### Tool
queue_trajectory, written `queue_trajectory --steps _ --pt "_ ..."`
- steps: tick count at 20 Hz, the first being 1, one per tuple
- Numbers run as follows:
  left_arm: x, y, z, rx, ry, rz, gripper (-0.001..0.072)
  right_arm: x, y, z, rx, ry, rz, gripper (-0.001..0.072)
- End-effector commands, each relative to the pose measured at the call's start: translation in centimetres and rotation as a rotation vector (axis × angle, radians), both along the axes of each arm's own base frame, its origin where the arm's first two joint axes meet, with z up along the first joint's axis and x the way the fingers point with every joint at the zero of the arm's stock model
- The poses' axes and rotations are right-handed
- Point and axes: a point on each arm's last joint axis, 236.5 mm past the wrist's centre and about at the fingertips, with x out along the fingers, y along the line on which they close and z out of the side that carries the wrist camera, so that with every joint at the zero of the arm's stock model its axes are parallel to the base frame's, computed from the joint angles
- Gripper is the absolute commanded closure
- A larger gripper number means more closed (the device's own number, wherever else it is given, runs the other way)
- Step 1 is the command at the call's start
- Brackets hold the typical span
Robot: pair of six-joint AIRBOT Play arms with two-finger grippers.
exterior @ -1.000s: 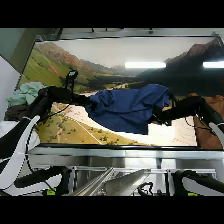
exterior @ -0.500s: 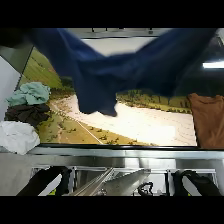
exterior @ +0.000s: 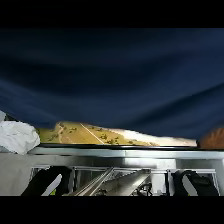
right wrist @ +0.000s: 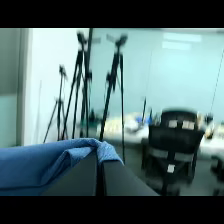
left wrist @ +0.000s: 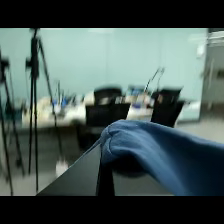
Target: Fold the shirts.
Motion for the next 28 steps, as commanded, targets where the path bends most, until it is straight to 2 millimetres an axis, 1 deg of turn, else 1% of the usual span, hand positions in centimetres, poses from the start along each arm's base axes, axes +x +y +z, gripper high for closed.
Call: queue_trajectory --steps 1,2,3,4,5,6,7,8,9,10,11,12,13,14,15,16,17,18,19,20,21,22,23,24,25,26,28 --pt "12.1 -2.0 -10.2 0.043 0.315 0.002 0.0691 10.2 1.2 -11.3 0.098 0.351 0.111 0.0699" --pt "16.2 -3.6 -14.8 0.061 0.433 -0.031 0.0691 13.5 1.4 -16.2 0.126 0.471 0.122 0.07" --pt "20.3 -5.1 -20.2 0.096 0.553 -0.066 0.0691 16.6 1.6 -22.0 0.154 0.594 0.124 0.07" --pt "23.6 -6.5 -25.4 0.128 0.657 -0.104 0.0691 19.2 1.7 -27.5 0.183 0.696 0.114 0.07" --pt "26.7 -7.7 -31.3 0.157 0.771 -0.136 0.0691 21.4 1.6 -33.6 0.213 0.797 0.09 0.07" --pt "29.1 -8.4 -36.6 0.176 0.872 -0.153 0.0691 23.1 1.4 -39.2 0.24 0.886 0.063 0.07" --pt "31.3 -8.8 -42.4 0.198 0.98 -0.159 0.0691 24.4 1.2 -44.5 0.272 0.969 0.037 0.07" --pt "32.9 -9.1 -47.6 0.212 1.075 -0.167 0.069 25.6 0.9 -49.5 0.31 1.05 0.009 0.0699" --pt "34.0 -9.4 -52.8 0.225 1.169 -0.175 0.0691 26.6 0.7 -53.7 0.333 1.116 -0.014 0.07" --pt "34.7 -9.6 -57.5 0.237 1.253 -0.184 0.069 27.5 0.7 -57.5 0.353 1.165 -0.027 0.07" --pt "35.0 -9.7 -61.3 0.247 1.322 -0.194 0.069 28.4 1.0 -60.5 0.38 1.198 -0.022 0.07" --pt "35.2 -9.8 -64.2 0.258 1.375 -0.203 0.069 29.2 1.3 -62.6 0.409 1.224 -0.013 0.07" --pt "35.6 -9.8 -66.3 0.259 1.402 -0.206 0.069 30.3 1.2 -64.1 0.425 1.241 -0.013 0.07" --pt "36.4 -9.7 -67.1 0.252 1.393 -0.199 0.0691 31.4 1.2 -64.6 0.424 1.241 -0.009 0.07" --pt "37.7 -9.2 -67.0 0.234 1.354 -0.177 0.069 32.8 0.9 -64.3 0.426 1.222 -0.006 0.07" --pt "39.0 -8.5 -66.2 0.206 1.301 -0.146 0.069 34.3 0.3 -63.2 0.43 1.188 -0.006 0.07" --pt "40.4 -7.6 -64.7 0.173 1.238 -0.11 0.069 35.9 -0.5 -61.5 0.433 1.138 -0.008 0.07" --pt "41.6 -5.9 -63.0 0.138 1.184 -0.07 0.0691 37.3 -1.5 -59.5 0.441 1.09 -0.014 0.07" --pt "42.3 -4.4 -61.0 0.105 1.146 -0.038 0.0691 38.4 -2.9 -57.2 0.453 1.046 -0.017 0.07" --pt "42.8 -2.7 -58.7 0.08 1.109 -0.011 0.069 38.9 -4.0 -55.1 0.452 1.021 -0.004 0.07" --pt "43.1 -1.3 -56.2 0.066 1.068 0.01 0.069 39.1 -4.7 -53.0 0.447 1.008 0.02 0.07" --pt "43.3 -0.1 -52.9 0.052 1.009 0.031 0.069 39.0 -5.0 -51.4 0.439 1.001 0.041 0.07" --pt "43.3 0.7 -50.3 0.039 0.962 0.045 0.0691 38.7 -5.1 -50.0 0.43 0.996 0.06 0.07" --pt "43.1 1.1 -47.8 0.032 0.922 0.051 0.0691 38.5 -5.0 -49.1 0.423 0.986 0.065 0.07" --pt "42.7 1.4 -46.4 0.025 0.913 0.053 0.069 38.4 -4.9 -48.6 0.419 0.981 0.069 0.07" --pt "42.1 1.2 -45.6 0.02 0.917 0.048 0.0691 38.2 -4.5 -48.4 0.423 0.989 0.078 0.07" --pt "41.0 1.0 -43.9 0.027 0.914 0.038 0.069 37.5 -3.1 -48.3 0.409 1.016 0.115 0.07"
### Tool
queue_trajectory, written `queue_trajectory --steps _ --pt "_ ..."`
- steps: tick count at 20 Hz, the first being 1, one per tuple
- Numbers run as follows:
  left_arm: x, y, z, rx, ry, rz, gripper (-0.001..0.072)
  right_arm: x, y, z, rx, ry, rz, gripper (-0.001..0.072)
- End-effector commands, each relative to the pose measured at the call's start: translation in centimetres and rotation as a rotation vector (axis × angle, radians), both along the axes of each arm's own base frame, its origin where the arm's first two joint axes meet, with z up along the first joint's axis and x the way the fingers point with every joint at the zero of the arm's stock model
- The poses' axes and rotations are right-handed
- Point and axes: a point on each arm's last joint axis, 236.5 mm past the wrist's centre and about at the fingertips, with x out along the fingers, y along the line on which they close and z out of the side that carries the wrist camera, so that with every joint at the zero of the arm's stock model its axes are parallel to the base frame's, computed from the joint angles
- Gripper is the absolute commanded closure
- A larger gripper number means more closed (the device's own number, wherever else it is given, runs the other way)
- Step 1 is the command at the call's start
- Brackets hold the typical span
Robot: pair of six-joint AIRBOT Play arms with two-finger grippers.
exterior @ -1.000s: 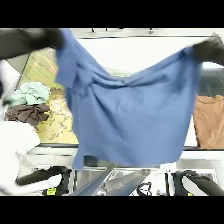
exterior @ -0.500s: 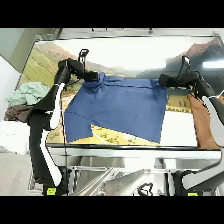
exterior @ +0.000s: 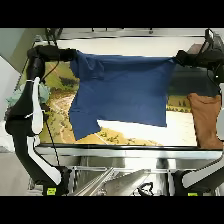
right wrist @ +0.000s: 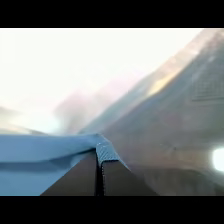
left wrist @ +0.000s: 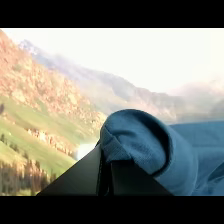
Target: Fold the shirts.
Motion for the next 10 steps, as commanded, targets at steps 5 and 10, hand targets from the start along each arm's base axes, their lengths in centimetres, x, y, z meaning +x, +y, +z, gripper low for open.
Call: queue_trajectory --steps 5,10 --pt "-1.2 -0.5 3.8 -0.008 -0.043 -0.005 0.069 -0.8 2.2 0.8 0.028 0.028 0.048 0.07" --pt "0.2 -1.9 -5.3 -0.013 0.027 0.016 0.069 0.3 2.9 -2.9 0.037 0.065 0.031 0.07"
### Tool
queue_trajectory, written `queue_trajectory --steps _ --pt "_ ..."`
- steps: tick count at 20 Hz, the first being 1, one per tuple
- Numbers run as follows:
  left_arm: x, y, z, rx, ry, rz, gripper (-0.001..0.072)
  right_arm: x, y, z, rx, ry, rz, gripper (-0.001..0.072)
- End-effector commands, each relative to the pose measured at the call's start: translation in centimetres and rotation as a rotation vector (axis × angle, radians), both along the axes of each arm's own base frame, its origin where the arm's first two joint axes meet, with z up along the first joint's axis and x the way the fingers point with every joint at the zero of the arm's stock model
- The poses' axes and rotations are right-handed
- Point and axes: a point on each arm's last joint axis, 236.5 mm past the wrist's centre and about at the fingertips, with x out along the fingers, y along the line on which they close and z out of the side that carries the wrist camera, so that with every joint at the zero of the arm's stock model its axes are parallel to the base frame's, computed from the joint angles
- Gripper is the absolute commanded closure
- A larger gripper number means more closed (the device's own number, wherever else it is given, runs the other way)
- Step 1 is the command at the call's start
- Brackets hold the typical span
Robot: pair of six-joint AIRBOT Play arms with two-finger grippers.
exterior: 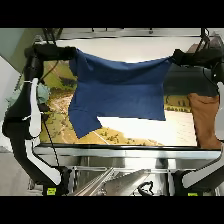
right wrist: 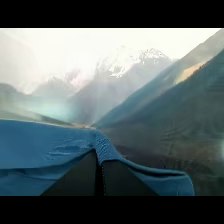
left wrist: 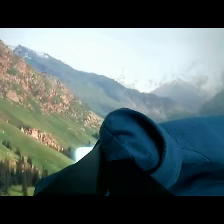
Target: Fold the shirts.
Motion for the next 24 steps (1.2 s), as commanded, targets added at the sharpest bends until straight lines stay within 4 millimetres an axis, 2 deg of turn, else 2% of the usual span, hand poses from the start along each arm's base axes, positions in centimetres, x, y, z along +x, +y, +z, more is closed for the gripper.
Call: queue_trajectory --steps 1,2,3,4,5,6,7,9,10,11,13,16,18,22,24 --pt "0.9 -0.8 -5.9 -0.001 0.041 0.015 0.069 0.4 0.7 -3.9 0.017 0.065 -0.005 0.0699" --pt "0.7 -1.5 -7.6 0.002 0.074 0.001 0.0576 0.3 0.9 -5.8 0.033 0.107 -0.006 0.0698" --pt "0.4 -1.7 -8.7 0.002 0.102 -0.005 0.0146 0.0 1.1 -7.1 0.044 0.142 -0.001 0.0697" --pt "-0.3 -1.9 -9.1 0.005 0.141 -0.021 0.002 -0.5 1.3 -7.7 0.047 0.168 0.02 0.0642" --pt "-1.0 -1.4 -8.7 0.015 0.185 -0.037 0.0021 -1.3 1.1 -7.6 0.047 0.192 0.043 0.045" --pt "-1.9 -0.6 -7.6 0.017 0.226 -0.051 0.002 -2.5 0.3 -6.9 0.034 0.218 0.074 0.0329" --pt "-2.9 0.8 -6.1 0.019 0.269 -0.058 0.002 -3.7 -1.0 -6.2 0.016 0.249 0.093 0.0328" --pt "-5.9 5.4 -3.5 0.015 0.351 -0.027 0.0021 -7.1 -4.8 -5.9 -0.026 0.36 0.081 0.0327" --pt "-7.7 7.6 -3.1 0.002 0.389 0.003 0.0021 -9.4 -6.5 -7.0 -0.048 0.459 0.083 0.0326" --pt "-9.9 9.5 -3.3 -0.015 0.443 0.033 0.0021 -12.0 -7.2 -8.6 -0.047 0.57 0.097 0.0327" --pt "-15.3 12.5 -5.0 -0.056 0.589 0.086 0.0021 -15.7 -6.1 -11.2 -0.005 0.702 0.161 0.0326" --pt "-20.8 13.8 -7.3 -0.097 0.704 0.125 0.0021 -19.1 -4.6 -14.1 0.026 0.797 0.223 0.0325" --pt "-22.6 13.9 -8.1 -0.098 0.709 0.131 0.0022 -20.8 -3.6 -15.3 0.063 0.837 0.256 0.0326" --pt "-24.6 13.2 -9.4 -0.099 0.704 0.148 0.0021 -24.5 -1.2 -17.4 0.168 0.925 0.303 0.0326" --pt "-25.9 12.8 -10.3 -0.105 0.728 0.15 0.0022 -25.7 0.3 -17.8 0.224 0.94 0.333 0.0327"
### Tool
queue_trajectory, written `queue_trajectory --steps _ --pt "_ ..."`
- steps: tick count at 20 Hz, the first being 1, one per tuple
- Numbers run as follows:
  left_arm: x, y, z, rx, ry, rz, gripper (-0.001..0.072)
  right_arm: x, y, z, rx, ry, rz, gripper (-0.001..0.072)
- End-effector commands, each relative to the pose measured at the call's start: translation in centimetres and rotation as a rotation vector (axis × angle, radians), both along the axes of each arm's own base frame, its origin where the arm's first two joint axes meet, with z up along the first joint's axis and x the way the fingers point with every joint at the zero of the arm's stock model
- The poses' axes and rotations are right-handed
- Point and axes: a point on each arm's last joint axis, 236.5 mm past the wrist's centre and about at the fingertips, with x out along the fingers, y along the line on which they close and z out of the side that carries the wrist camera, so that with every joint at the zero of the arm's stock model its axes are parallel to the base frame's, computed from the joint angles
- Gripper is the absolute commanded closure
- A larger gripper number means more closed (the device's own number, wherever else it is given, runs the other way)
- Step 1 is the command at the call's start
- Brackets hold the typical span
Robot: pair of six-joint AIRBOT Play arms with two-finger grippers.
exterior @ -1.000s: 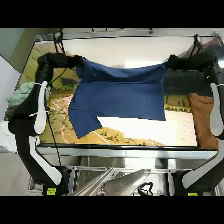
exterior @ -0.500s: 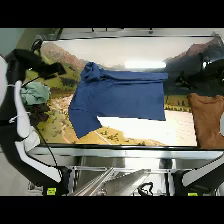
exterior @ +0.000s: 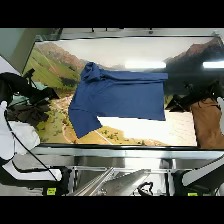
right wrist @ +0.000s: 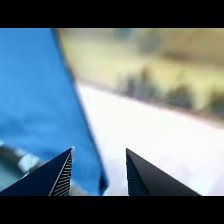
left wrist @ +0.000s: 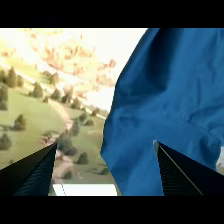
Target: Fold the shirts.
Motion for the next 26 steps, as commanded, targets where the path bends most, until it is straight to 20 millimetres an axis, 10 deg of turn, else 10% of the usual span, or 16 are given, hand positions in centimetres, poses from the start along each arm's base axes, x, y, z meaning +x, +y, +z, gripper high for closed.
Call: queue_trajectory --steps 1,4,7,11,15,26 --pt "-2.3 -0.5 -1.5 -0.008 0.033 0.005 0.0021 -2.9 2.5 -1.1 0.092 0.06 0.026 0.0327" --pt "-2.3 -1.7 -1.6 -0.062 0.029 0.009 0.0021 -3.5 4.3 -1.4 0.103 0.063 0.074 0.0334" --pt "-0.9 -2.7 -0.8 -0.116 -0.028 0.028 0.0021 -2.0 6.2 -0.4 0.164 -0.024 0.1 0.0697" --pt "-0.4 -2.5 -0.8 -0.107 -0.048 0.038 0.0022 -0.8 2.2 2.9 0.03 -0.129 0.101 0.0698" --pt "-0.4 -3.7 -1.8 -0.104 -0.045 0.021 0.0021 -0.8 -8.5 5.3 -0.335 -0.171 -0.081 0.0698" --pt "-6.5 -18.3 -12.5 -0.233 0.12 -0.204 0.005 -0.7 -5.4 5.6 -0.264 -0.195 0.002 0.0698"
